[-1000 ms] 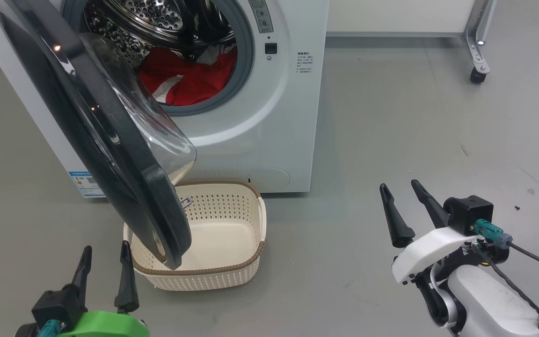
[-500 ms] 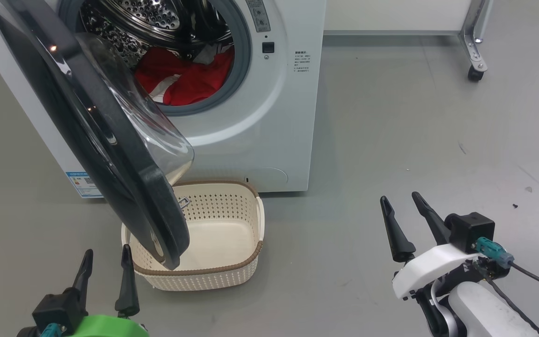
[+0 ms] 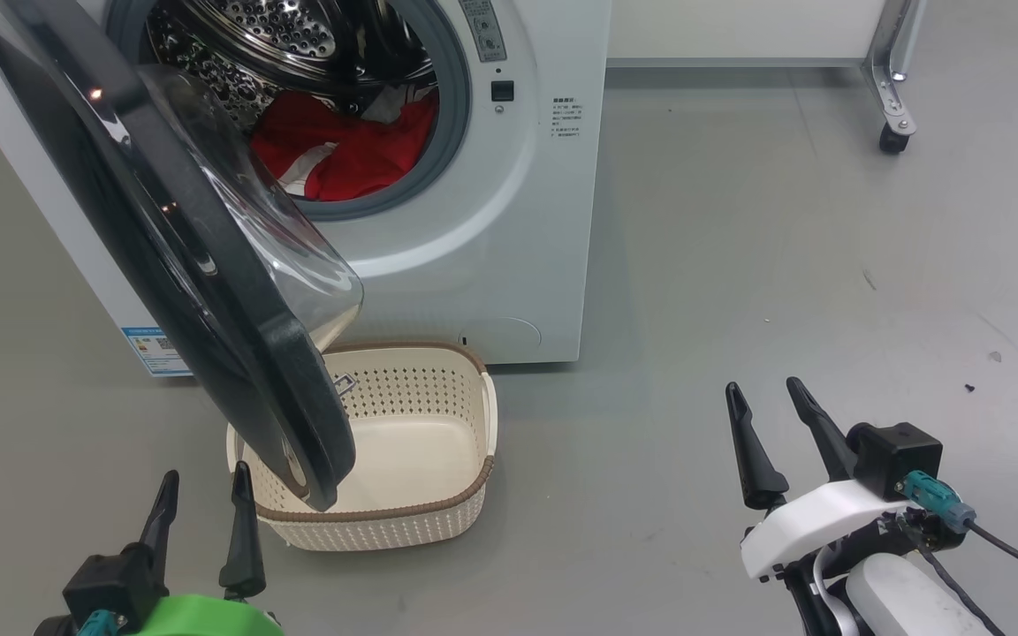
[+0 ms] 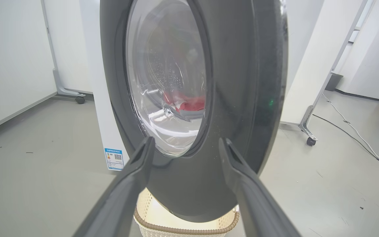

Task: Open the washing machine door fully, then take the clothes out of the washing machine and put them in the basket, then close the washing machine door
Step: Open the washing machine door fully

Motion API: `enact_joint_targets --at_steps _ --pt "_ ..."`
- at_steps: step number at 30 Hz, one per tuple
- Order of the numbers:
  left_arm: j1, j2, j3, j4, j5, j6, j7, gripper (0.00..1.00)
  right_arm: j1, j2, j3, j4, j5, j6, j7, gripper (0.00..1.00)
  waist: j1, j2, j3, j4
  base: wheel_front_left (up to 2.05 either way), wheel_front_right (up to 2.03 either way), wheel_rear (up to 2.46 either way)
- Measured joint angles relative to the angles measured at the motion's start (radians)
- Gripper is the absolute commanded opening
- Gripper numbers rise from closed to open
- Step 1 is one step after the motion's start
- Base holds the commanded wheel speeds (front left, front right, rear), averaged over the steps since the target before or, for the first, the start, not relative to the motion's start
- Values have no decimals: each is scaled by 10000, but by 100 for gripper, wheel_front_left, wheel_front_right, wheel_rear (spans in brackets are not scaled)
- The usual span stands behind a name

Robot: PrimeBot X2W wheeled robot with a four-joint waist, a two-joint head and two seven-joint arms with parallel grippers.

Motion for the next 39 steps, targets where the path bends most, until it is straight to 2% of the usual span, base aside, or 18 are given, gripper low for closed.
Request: enact_joint_targets --at_steps 20,39 --pt "0 -6 -288 19 -75 -61 0 100 463 176 -430 -322 -608 15 0 100 0 -1 97 191 0 0 0" --pt "-5 -6 -288 19 -75 -58 0 100 670 405 -759 -360 -884 194 0 100 0 0 195 232 0 0 0"
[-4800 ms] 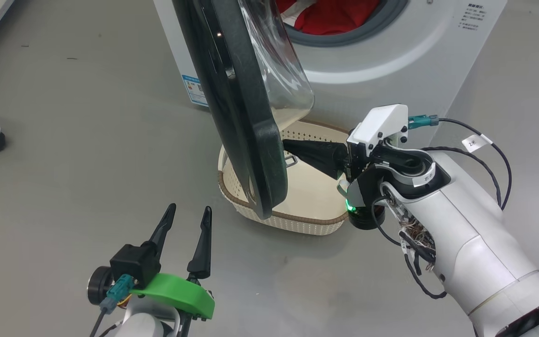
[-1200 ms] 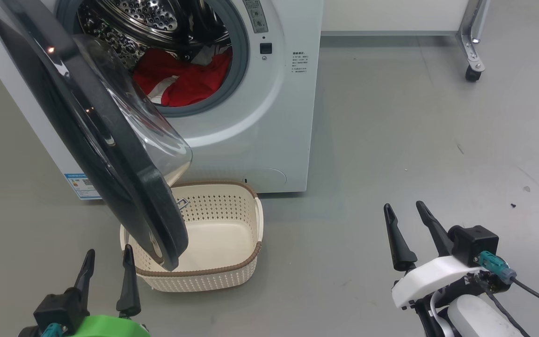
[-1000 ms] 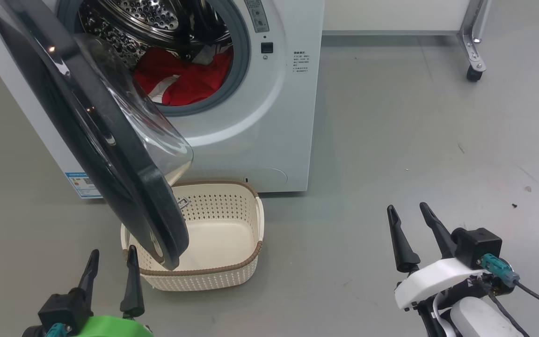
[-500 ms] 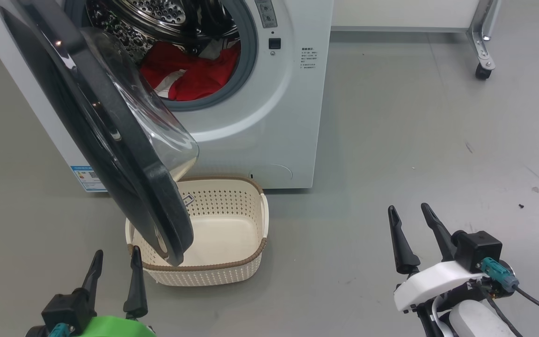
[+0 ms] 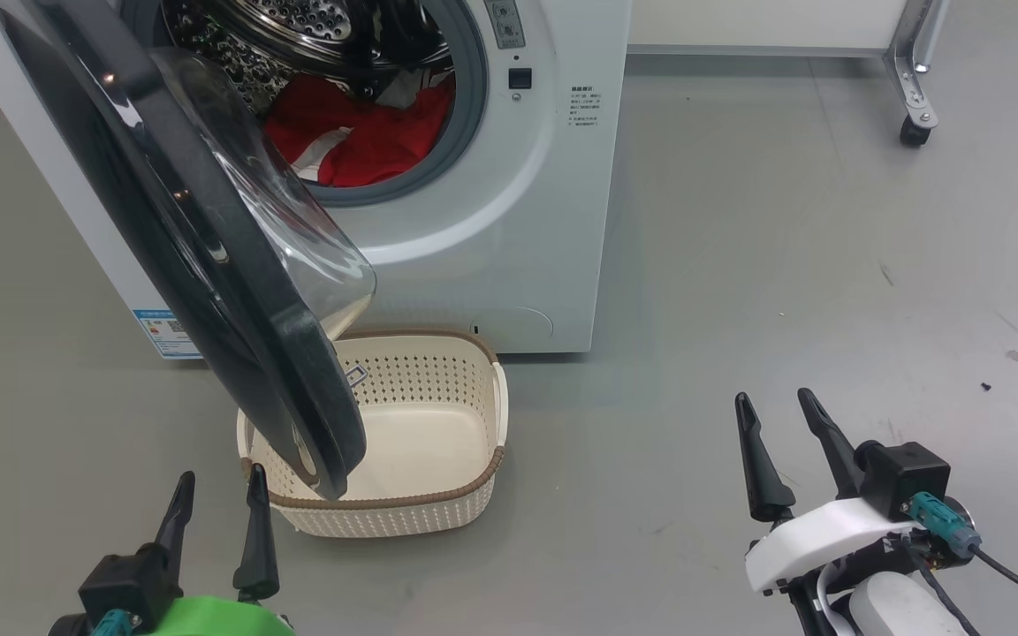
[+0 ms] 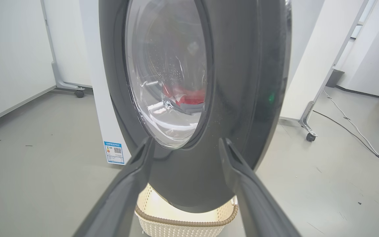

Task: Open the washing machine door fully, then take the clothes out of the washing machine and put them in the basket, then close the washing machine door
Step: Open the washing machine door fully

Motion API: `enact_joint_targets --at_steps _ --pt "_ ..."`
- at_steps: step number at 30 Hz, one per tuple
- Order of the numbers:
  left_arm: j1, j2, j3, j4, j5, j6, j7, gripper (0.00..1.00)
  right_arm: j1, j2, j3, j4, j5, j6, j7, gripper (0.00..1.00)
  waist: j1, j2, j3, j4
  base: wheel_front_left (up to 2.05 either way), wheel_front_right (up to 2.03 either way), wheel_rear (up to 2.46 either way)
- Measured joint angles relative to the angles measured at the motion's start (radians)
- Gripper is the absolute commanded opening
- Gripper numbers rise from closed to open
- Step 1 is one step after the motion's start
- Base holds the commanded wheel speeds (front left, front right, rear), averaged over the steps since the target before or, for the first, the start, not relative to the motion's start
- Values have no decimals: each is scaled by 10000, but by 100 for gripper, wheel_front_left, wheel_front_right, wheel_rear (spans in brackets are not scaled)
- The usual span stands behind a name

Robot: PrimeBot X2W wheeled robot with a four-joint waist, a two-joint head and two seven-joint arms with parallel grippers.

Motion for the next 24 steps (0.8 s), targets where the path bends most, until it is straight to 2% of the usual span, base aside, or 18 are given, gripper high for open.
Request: enact_joint_targets --at_steps 10,11,12,13,24 --pt "-9 0 4 -15 0 12 0 100 81 58 -173 19 -157 88 0 100 0 0 -19 18 0 0 0" --pt "-9 2 -27 10 -4 -6 0 72 115 67 -180 25 -169 102 0 100 0 0 -22 21 0 0 0" --pt "-9 0 -50 52 -33 -29 0 5 148 77 -184 40 -184 136 0 100 0 0 -26 25 0 0 0" --pt "-9 -2 -54 56 -65 -31 0 0 173 82 -190 48 -209 165 0 100 0 0 -29 27 0 0 0" --pt "-8 0 -82 119 -71 -90 0 0 189 230 -297 102 -412 261 0 100 0 0 -30 39 0 0 0"
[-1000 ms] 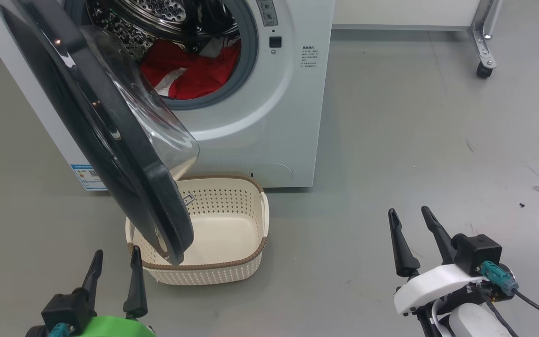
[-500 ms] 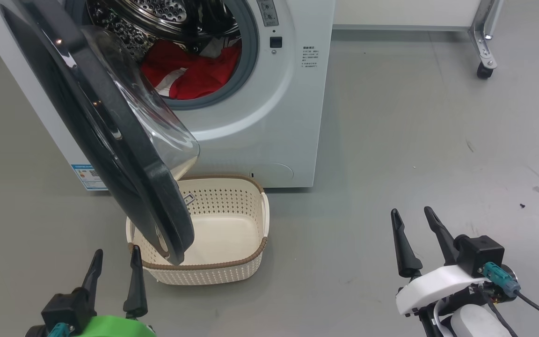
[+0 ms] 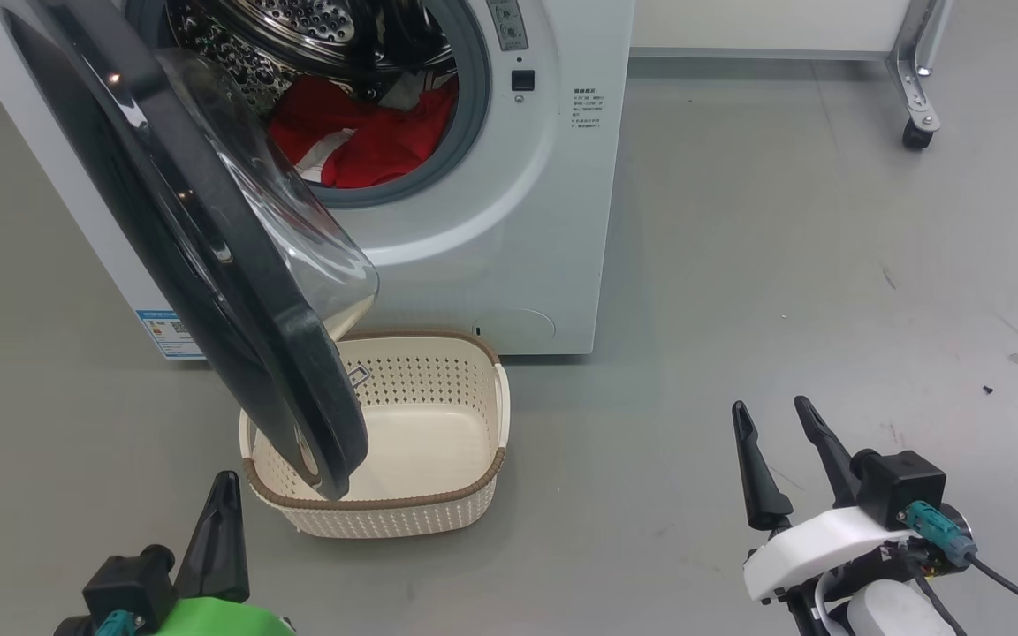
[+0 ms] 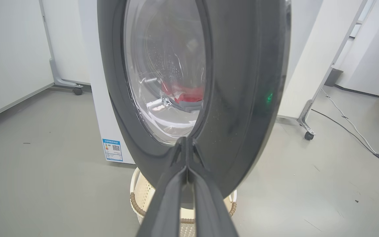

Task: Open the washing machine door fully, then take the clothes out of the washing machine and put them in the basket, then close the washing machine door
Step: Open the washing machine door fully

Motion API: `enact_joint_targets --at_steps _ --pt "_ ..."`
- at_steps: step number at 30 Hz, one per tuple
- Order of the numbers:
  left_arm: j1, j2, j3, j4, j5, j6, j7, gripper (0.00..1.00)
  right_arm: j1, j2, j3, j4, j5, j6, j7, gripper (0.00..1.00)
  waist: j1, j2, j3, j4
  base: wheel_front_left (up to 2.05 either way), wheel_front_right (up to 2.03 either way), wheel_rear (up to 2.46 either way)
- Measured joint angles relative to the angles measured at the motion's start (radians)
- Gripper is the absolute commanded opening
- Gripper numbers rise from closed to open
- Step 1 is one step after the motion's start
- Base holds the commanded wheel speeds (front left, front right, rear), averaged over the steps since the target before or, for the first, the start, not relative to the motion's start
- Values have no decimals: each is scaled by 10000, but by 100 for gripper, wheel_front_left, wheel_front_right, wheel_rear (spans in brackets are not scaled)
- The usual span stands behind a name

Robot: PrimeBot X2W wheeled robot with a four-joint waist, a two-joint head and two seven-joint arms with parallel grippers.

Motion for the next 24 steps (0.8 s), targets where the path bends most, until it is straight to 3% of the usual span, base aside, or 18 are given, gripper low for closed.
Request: enact_joint_targets --at_steps 9,24 --pt "-151 -6 552 -652 6 -23 0 0 2 109 -140 29 -61 69 0 100 0 0 -18 -7 0 0 0" --pt "-1919 163 997 -2234 631 -267 -33 0 5 376 -207 188 -286 244 0 100 0 0 -119 -49 0 0 0"
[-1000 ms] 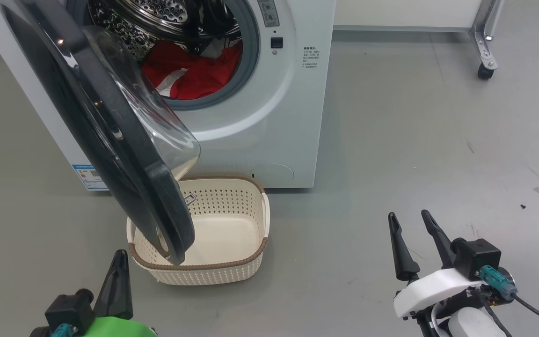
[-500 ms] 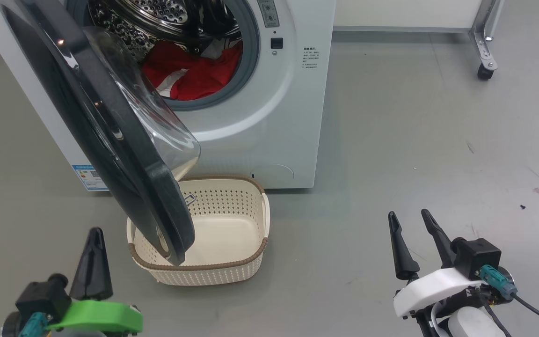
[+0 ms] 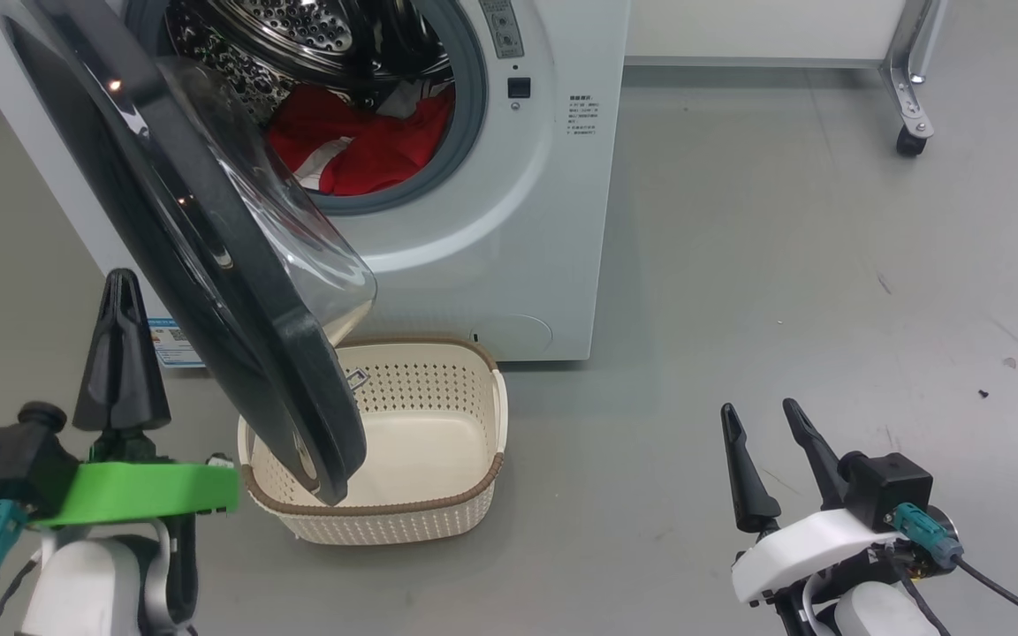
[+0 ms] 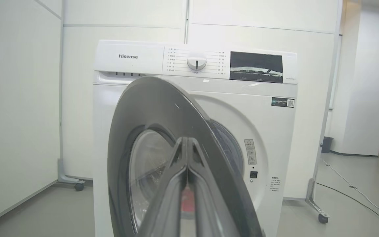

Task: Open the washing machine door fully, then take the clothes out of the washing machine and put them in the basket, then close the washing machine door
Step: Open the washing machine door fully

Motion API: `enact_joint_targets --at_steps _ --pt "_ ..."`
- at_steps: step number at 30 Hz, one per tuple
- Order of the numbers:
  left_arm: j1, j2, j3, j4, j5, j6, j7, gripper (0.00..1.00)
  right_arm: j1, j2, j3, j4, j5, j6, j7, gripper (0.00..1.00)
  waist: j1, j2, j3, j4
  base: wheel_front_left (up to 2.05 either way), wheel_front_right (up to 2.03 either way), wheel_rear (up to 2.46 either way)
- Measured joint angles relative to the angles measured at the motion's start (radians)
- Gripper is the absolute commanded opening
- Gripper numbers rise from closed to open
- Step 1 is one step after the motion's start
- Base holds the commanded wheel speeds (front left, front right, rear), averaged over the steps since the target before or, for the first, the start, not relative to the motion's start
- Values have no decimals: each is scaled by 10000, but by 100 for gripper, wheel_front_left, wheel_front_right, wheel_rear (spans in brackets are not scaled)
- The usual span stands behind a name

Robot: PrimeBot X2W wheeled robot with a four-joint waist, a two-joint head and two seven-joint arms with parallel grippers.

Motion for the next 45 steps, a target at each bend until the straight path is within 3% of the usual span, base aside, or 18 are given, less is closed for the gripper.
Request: enact_joint_targets --at_steps 21,38,45 --pt "-892 128 -1620 -159 817 -378 280 0 1 305 58 290 -257 303 0 100 0 0 -148 -489 0 0 0" --pt "-519 -100 -2280 1427 115 -458 1586 0 -3 430 -244 370 -334 376 0 100 0 0 79 -1247 0 0 0" --pt "-378 -107 -2230 2092 69 -186 1898 0 -3 510 -502 368 -349 378 0 100 0 0 217 -1346 0 0 0"
